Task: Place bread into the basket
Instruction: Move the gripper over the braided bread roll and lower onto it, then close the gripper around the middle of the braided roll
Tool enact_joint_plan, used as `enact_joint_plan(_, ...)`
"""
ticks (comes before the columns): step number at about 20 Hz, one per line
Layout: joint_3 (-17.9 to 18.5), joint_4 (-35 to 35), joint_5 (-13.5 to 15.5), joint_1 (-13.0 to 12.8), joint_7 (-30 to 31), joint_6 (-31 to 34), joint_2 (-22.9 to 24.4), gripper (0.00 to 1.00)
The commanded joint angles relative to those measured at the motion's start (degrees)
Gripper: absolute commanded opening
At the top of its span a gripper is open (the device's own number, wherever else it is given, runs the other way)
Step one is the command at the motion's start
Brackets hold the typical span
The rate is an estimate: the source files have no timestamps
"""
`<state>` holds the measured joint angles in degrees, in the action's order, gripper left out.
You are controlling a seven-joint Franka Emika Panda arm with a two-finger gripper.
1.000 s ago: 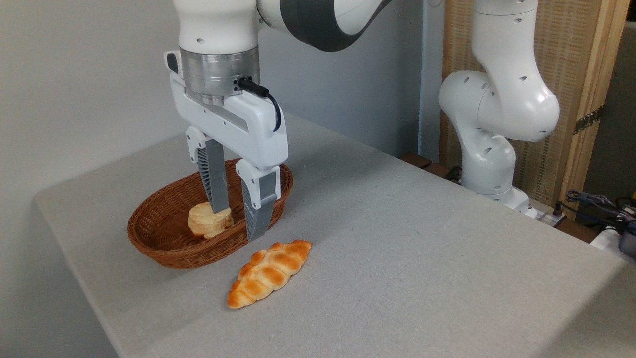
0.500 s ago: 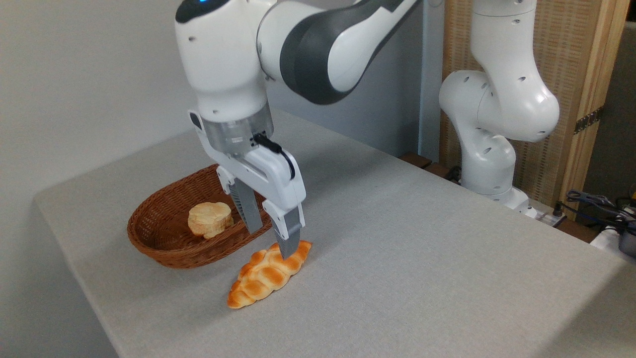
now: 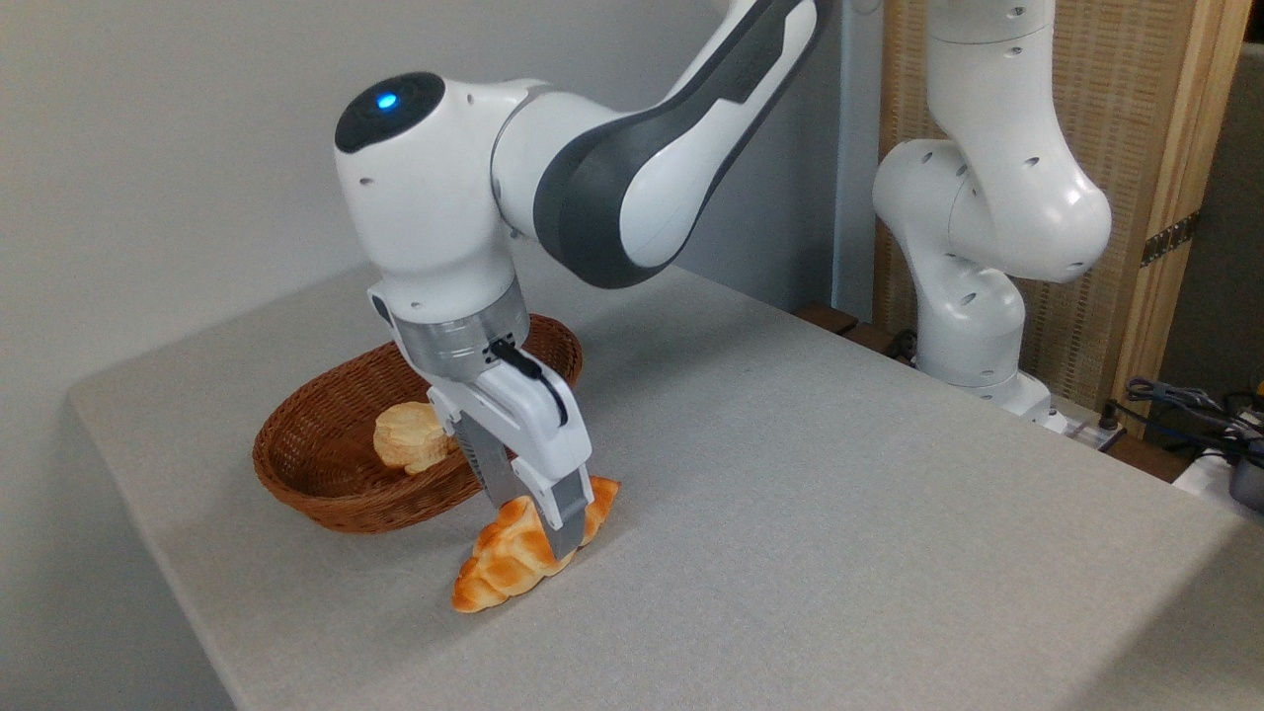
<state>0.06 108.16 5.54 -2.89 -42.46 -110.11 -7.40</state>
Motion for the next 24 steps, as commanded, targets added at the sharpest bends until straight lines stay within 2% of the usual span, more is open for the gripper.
enact_joint_plan(1, -0.41, 0.2, 1.06, -0.8, 0.27, -2.48, -1.22, 1.0)
enact_joint_plan(8, -1.03, 0.2, 0.88, -0.89, -0.08, -2.74, -2.19, 0.98)
enact_joint_plan(9, -1.03, 0.2, 0.62, -0.8, -0.17, -2.65, -2.18, 0.92)
enact_joint_plan(10, -1.03, 0.2, 0.44, -0.8, -0.34, -2.39, -2.18, 0.79)
enact_joint_plan(11, -0.94, 0.2, 0.44, -0.71, -0.95, -1.95, -2.18, 0.6)
enact_joint_plan(13, -0.94, 0.2, 0.44, -0.63, -1.4, -1.77, -2.18, 0.41)
enact_joint_plan(15, -0.85, 0.2, 0.44, -0.54, -1.4, -1.77, -2.18, 0.35)
enact_joint_plan(24, -0.5, 0.2, 0.53, -0.45, -1.49, -1.34, -1.92, 0.36)
